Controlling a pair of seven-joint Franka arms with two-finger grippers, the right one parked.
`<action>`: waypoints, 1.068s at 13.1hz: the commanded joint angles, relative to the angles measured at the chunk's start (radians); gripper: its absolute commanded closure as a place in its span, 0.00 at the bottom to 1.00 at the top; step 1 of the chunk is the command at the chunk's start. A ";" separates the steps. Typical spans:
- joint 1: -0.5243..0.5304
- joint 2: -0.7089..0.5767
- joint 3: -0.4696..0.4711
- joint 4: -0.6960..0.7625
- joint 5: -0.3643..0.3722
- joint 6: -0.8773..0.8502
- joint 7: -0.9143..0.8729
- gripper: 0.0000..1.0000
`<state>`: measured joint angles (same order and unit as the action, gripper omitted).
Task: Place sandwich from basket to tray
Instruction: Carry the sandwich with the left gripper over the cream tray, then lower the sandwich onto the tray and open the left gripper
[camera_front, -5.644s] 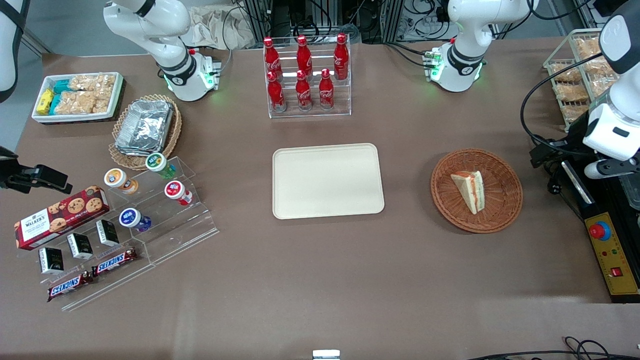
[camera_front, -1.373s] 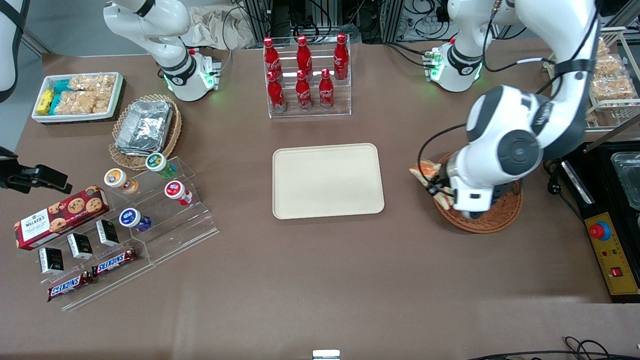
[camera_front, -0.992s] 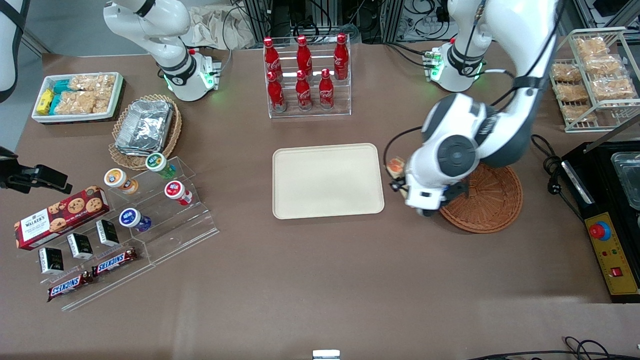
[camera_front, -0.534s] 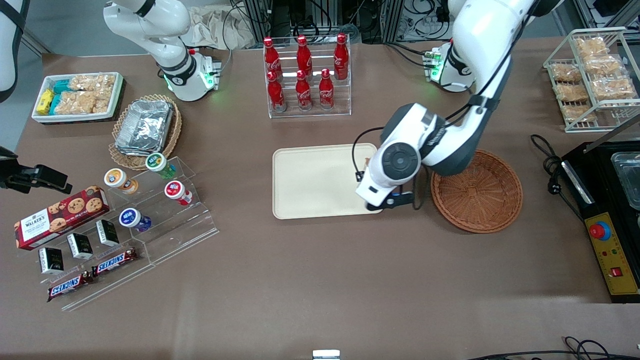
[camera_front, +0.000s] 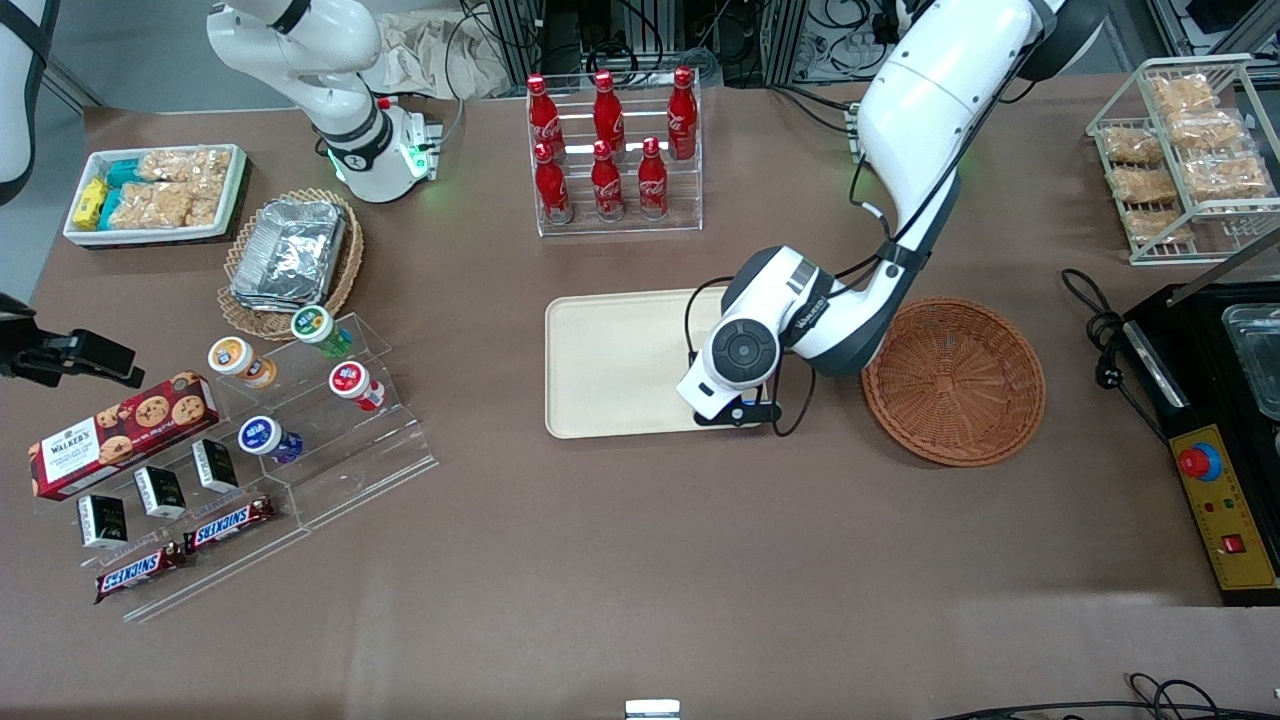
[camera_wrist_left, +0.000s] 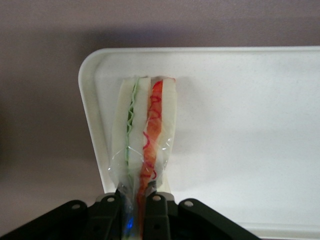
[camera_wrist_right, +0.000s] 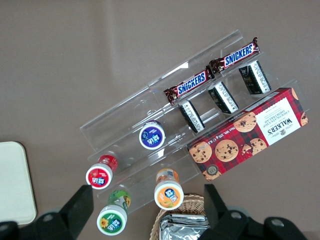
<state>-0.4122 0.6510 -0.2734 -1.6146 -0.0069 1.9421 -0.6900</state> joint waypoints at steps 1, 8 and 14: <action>-0.010 -0.005 0.010 -0.002 0.028 0.006 0.010 0.69; 0.007 -0.030 0.017 0.108 0.067 -0.164 0.001 0.00; 0.116 -0.094 0.014 0.305 0.165 -0.365 0.015 0.00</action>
<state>-0.3309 0.5893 -0.2522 -1.3242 0.1130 1.6007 -0.6860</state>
